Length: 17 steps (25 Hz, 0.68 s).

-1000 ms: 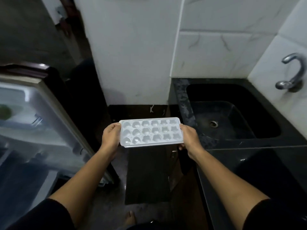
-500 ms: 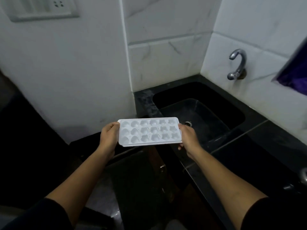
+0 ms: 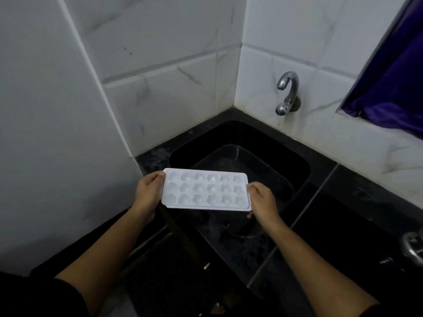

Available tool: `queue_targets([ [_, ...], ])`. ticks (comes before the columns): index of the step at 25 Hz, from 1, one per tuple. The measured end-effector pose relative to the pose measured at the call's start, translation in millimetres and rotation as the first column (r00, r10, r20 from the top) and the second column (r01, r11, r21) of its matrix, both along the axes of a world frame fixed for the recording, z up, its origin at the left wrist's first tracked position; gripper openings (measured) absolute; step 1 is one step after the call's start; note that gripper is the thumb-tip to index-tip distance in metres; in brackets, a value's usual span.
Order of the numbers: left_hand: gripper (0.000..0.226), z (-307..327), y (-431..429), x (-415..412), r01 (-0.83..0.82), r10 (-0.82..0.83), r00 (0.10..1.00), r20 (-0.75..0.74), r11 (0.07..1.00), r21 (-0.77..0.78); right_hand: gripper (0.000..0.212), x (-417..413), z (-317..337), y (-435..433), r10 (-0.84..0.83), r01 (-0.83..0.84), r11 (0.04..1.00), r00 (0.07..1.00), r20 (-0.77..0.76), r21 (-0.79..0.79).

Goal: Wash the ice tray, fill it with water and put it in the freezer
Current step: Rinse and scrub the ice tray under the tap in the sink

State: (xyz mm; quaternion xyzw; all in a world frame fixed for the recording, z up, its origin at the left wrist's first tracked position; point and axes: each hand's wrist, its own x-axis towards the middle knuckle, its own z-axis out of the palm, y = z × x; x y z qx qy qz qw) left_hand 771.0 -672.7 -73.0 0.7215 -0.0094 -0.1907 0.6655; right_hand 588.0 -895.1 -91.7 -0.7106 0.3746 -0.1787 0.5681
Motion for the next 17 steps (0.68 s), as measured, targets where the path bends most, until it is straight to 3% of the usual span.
queue_targets([
  [4,0.024,-2,-42,36,0.078,-0.079,0.997,0.005,0.996,0.039,0.017,12,-6,-25,-0.073,0.072,0.997,0.997,0.037,0.022],
  [7,0.019,-3,-69,57,0.140,-0.140,0.990,0.000,0.989,0.056,0.039,14,-4,-42,-0.071,0.066,0.996,0.995,0.071,0.062],
  [10,0.018,-11,-96,85,0.220,-0.220,0.976,-0.009,0.975,0.030,0.042,16,-3,-60,-0.069,0.056,0.992,0.992,0.108,0.116],
  [17,0.019,-12,-158,154,0.478,-0.473,0.878,-0.078,0.875,0.073,0.037,36,-9,-85,-0.166,0.166,0.986,0.982,0.086,0.016],
])
